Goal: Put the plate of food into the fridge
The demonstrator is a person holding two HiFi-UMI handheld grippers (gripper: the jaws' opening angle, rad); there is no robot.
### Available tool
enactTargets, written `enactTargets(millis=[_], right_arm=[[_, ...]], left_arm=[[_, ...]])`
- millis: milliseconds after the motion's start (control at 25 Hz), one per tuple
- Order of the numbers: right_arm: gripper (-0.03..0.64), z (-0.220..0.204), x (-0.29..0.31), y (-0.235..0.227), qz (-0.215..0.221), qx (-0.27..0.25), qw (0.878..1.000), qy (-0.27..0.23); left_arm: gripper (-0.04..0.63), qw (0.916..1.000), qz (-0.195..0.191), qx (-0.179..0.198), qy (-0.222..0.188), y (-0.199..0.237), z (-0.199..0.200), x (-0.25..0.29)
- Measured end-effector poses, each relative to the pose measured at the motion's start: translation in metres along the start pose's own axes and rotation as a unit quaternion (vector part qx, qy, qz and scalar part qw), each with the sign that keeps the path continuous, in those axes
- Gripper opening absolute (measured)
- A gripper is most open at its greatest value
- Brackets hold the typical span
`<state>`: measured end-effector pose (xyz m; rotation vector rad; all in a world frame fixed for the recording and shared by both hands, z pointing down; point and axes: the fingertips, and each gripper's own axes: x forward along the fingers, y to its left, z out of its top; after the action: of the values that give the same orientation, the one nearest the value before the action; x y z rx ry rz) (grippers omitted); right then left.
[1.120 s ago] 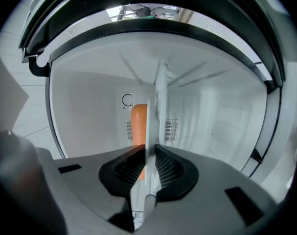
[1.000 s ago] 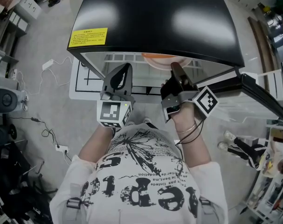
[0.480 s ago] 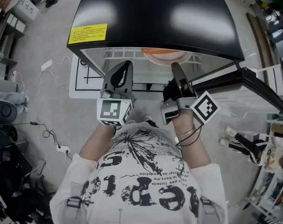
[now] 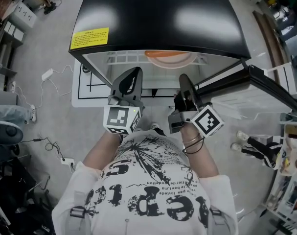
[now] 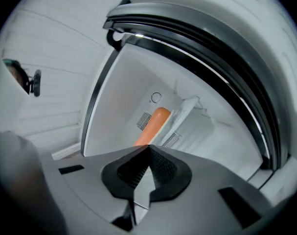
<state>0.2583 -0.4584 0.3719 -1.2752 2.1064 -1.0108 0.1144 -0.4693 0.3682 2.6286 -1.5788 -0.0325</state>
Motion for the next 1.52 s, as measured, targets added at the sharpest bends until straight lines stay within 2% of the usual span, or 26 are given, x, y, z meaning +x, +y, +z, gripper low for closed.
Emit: enactTargets(millis=[120, 320, 400, 520, 600, 760, 960, 1280, 1520], right_arm=[[0.001, -0.002, 0.000, 0.009, -0.004, -0.074, 0.997, 0.003], [0.001, -0.007, 0.003, 0.027, 0.002, -0.162, 0.987, 0.007], [0.000, -0.011, 0.006, 0.033, 0.004, -0.215, 0.976, 0.013], [0.002, -0.020, 0.011, 0.036, 0.004, -0.298, 0.954, 0.014], [0.002, -0.025, 0.013, 0.033, -0.003, -0.332, 0.943, 0.013], [0.002, -0.033, 0.016, 0.026, -0.019, -0.372, 0.928, 0.021], [0.002, -0.039, 0.019, 0.030, -0.016, -0.425, 0.905, 0.023], [0.002, -0.044, 0.022, 0.025, -0.020, -0.447, 0.894, 0.029], [0.002, -0.048, 0.027, 0.020, -0.034, -0.448, 0.892, 0.043]], left_arm=[[0.008, 0.9999, -0.010, -0.010, 0.006, -0.005, -0.004, -0.001], [0.008, 0.9998, -0.016, -0.007, 0.010, -0.011, -0.006, -0.004], [0.008, 0.9998, -0.016, -0.002, 0.010, -0.013, -0.005, -0.006], [0.008, 0.9998, -0.016, 0.002, 0.013, -0.014, -0.007, -0.007], [0.008, 0.9998, -0.014, 0.003, 0.015, -0.013, -0.010, -0.008], [0.008, 0.9998, -0.007, 0.005, 0.015, -0.009, -0.011, -0.009], [0.008, 0.9997, -0.009, 0.011, 0.018, -0.010, -0.014, -0.009], [0.008, 0.9996, -0.009, 0.011, 0.024, -0.008, -0.018, -0.006], [0.008, 0.9995, -0.011, 0.011, 0.028, -0.006, -0.019, -0.005]])
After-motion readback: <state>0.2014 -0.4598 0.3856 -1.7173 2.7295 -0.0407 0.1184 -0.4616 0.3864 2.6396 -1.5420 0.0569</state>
